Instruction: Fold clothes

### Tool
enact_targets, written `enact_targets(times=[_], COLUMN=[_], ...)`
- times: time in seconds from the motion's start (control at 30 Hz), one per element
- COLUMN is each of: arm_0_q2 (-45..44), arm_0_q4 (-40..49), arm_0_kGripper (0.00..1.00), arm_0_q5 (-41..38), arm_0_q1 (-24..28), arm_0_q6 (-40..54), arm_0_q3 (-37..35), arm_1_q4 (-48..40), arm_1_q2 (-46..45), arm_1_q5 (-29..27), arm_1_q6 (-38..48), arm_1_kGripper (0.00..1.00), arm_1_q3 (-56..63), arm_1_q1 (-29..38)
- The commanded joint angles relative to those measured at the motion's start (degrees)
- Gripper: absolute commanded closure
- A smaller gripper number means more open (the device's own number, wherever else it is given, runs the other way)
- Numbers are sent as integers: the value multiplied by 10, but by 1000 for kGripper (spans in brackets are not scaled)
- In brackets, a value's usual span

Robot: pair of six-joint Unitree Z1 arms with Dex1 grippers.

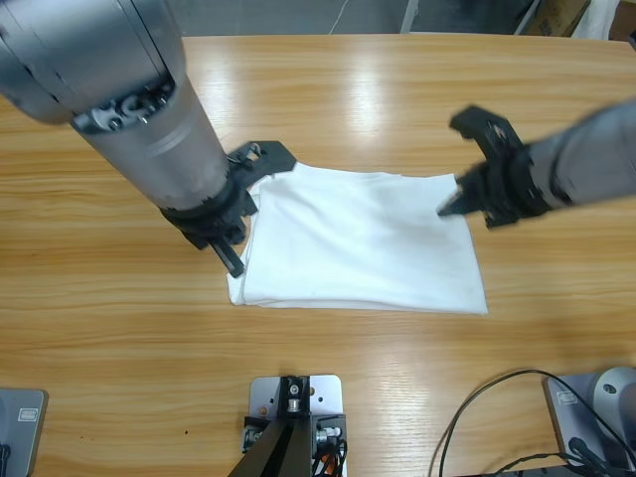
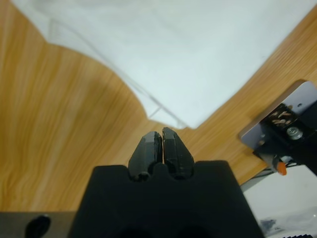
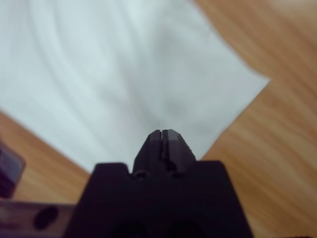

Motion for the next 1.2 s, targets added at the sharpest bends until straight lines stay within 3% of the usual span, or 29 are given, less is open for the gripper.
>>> enact_targets(times=[0.03,0.53,0.93,1.2], arm_0_q2=[44,125,128,129], arm_0_q4=[-53,-96,-117,-130], arm_0_kGripper=[1000,1000,1000,1000], arm_0_q5=[-11,-24,-26,-26], arm_0_q1=[-17,-17,-17,-23], arm_0_q6=[-17,-28,-33,-36], arm_0_q3=[42,46,73,107], arm_1_q4=[25,12,2,-15], arm_1_q2=[125,202,251,263], arm_1_q5=[34,67,35,17], arm_1_q6=[21,7,7,-2], arm_1_kGripper=[1000,1000,1000,1000], arm_1_q3=[-53,-78,-95,-114], arm_1_q1=[-36,-95,-116,-178])
